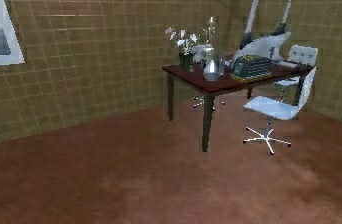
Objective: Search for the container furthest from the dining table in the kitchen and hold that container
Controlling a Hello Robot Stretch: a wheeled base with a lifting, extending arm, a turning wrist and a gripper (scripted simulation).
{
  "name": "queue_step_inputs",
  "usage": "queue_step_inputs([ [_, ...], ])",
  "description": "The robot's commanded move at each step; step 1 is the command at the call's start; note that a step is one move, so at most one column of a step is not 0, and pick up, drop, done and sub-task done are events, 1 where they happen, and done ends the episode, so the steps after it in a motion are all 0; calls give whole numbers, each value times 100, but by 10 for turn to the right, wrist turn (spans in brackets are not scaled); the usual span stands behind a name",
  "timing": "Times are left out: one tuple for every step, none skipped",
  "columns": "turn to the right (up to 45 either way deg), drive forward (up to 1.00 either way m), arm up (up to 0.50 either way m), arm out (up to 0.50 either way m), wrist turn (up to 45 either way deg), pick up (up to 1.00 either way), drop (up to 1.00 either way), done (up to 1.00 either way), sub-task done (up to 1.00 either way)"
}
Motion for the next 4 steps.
queue_step_inputs([
  [90, 0, 0, 0, 0, 0, 0, 0, 0],
  [0, 90, 0, 0, 0, 0, 0, 0, 0],
  [450, 0, 0, 0, 0, 0, 0, 0, 0],
  [60, 0, 0, 0, 0, 0, 0, 0, 0],
])
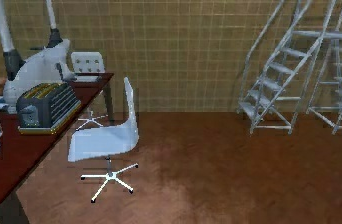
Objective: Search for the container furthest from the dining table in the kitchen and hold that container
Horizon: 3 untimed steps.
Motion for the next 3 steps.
queue_step_inputs([
  [0, 45, 0, 0, 0, 0, 0, 0, 0],
  [-450, 0, 0, 0, 0, 0, 0, 0, 0],
  [450, 0, 0, 0, 0, 0, 0, 0, 0],
])
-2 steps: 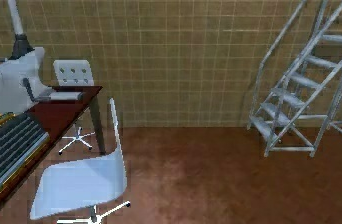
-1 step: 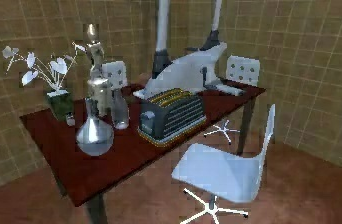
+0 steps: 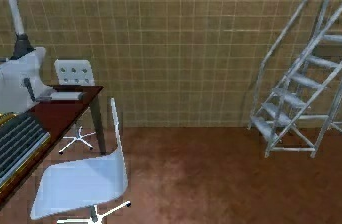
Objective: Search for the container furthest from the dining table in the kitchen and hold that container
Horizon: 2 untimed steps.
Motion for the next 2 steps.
queue_step_inputs([
  [450, 0, 0, 0, 0, 0, 0, 0, 0],
  [450, 0, 0, 0, 0, 0, 0, 0, 0],
])
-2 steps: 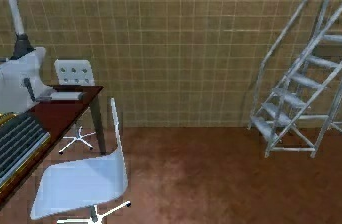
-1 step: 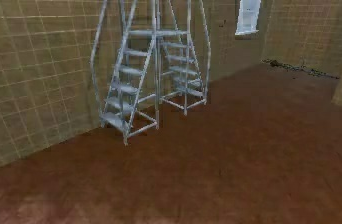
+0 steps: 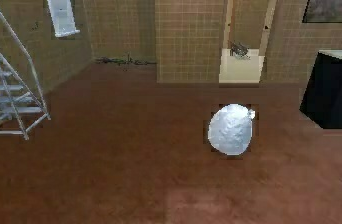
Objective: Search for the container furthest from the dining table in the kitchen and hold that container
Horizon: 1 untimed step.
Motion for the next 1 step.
queue_step_inputs([
  [420, 0, 0, 0, 0, 0, 0, 0, 0],
])
